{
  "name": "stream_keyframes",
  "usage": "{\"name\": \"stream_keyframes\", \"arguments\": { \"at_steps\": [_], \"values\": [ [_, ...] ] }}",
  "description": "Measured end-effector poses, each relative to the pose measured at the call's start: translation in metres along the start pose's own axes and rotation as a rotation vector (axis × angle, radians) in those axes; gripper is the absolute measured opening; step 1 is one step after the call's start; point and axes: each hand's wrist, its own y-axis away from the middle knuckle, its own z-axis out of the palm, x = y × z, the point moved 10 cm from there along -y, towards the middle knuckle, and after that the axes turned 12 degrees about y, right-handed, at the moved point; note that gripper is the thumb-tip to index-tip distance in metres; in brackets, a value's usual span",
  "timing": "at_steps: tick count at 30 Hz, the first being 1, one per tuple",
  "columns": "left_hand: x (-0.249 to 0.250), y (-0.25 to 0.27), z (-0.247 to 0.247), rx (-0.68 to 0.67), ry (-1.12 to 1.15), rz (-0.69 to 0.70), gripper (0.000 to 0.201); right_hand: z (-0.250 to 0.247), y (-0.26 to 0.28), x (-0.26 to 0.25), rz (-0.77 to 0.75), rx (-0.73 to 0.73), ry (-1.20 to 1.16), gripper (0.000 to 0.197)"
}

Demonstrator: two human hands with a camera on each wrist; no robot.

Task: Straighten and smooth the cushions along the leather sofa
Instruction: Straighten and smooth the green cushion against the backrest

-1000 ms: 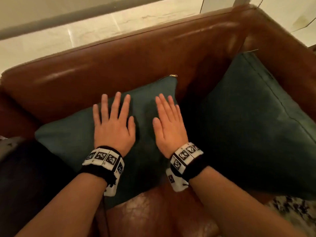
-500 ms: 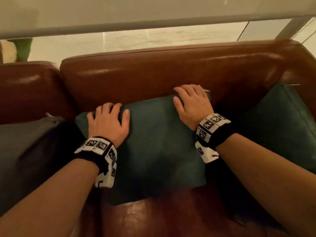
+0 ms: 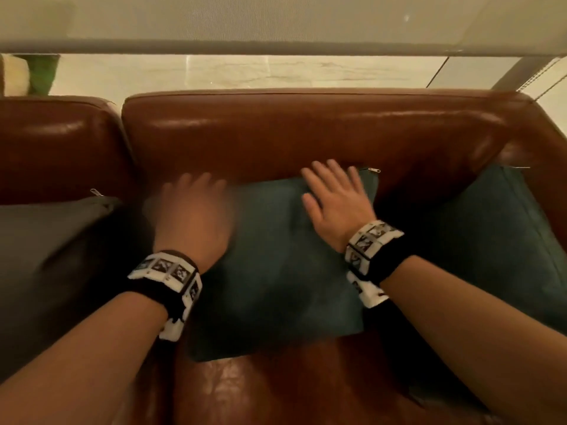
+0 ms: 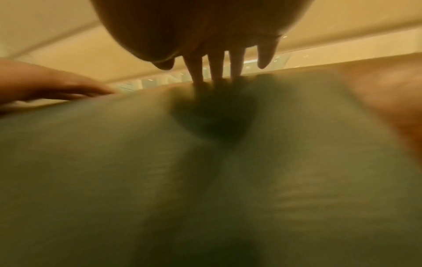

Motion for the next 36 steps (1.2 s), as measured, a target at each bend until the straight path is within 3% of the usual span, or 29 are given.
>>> {"name": "stream_keyframes", "arguments": {
  "at_steps": [2, 4, 5, 8, 10, 12, 13, 15, 18, 21, 24, 27, 31, 36],
  "values": [
    [0.025, 0.013, 0.019, -0.07, -0.019, 0.138, 0.059, 0.002, 0.013, -0.049, -0.179, 0.061, -0.003, 0.057],
    [0.005, 0.026, 0.03, -0.118, -0.048, 0.091, 0.061, 0.023, 0.03, -0.055, -0.249, 0.005, 0.073, 0.058],
    [-0.014, 0.033, 0.03, -0.093, -0.04, 0.03, 0.061, 0.033, 0.037, -0.037, -0.201, -0.007, 0.091, 0.059],
    [-0.056, 0.061, 0.025, -0.004, 0.072, -0.094, 0.06, 0.05, 0.055, 0.035, 0.067, -0.033, -0.005, 0.059],
    [-0.073, 0.08, 0.018, 0.128, 0.36, -0.207, 0.058, 0.05, 0.067, 0.078, 0.319, 0.013, -0.252, 0.058],
    [-0.109, 0.107, 0.023, 0.315, 0.664, -0.479, 0.051, 0.06, 0.082, 0.125, 0.645, 0.054, -0.536, 0.053],
    [-0.123, 0.116, 0.029, 0.356, 0.754, -0.614, 0.048, 0.071, 0.087, 0.14, 0.776, 0.004, -0.67, 0.05],
    [-0.133, 0.122, 0.044, 0.308, 0.874, -0.806, 0.043, 0.088, 0.088, 0.141, 0.897, -0.144, -0.895, 0.049],
    [-0.141, 0.085, 0.05, 0.239, 1.028, -0.93, 0.048, 0.084, 0.06, 0.132, 0.871, -0.2, -1.026, 0.039],
    [-0.154, 0.064, 0.052, 0.31, 1.19, -0.987, 0.052, 0.074, 0.045, 0.123, 0.877, -0.178, -1.114, 0.028],
    [-0.156, 0.067, 0.043, 0.388, 1.149, -1.008, 0.035, 0.074, 0.052, 0.13, 0.97, -0.165, -1.042, 0.043],
    [-0.155, 0.061, 0.03, 0.442, 1.083, -0.958, 0.012, 0.059, 0.057, 0.144, 0.971, -0.087, -0.876, 0.041],
    [-0.152, 0.048, 0.016, 0.364, 0.994, -0.906, 0.024, 0.037, 0.055, 0.155, 0.885, -0.094, -0.657, 0.035],
    [-0.132, 0.064, 0.035, 0.273, 1.133, -0.916, 0.027, 0.039, 0.052, 0.146, 0.851, -0.127, -0.693, 0.038]
  ]
}}
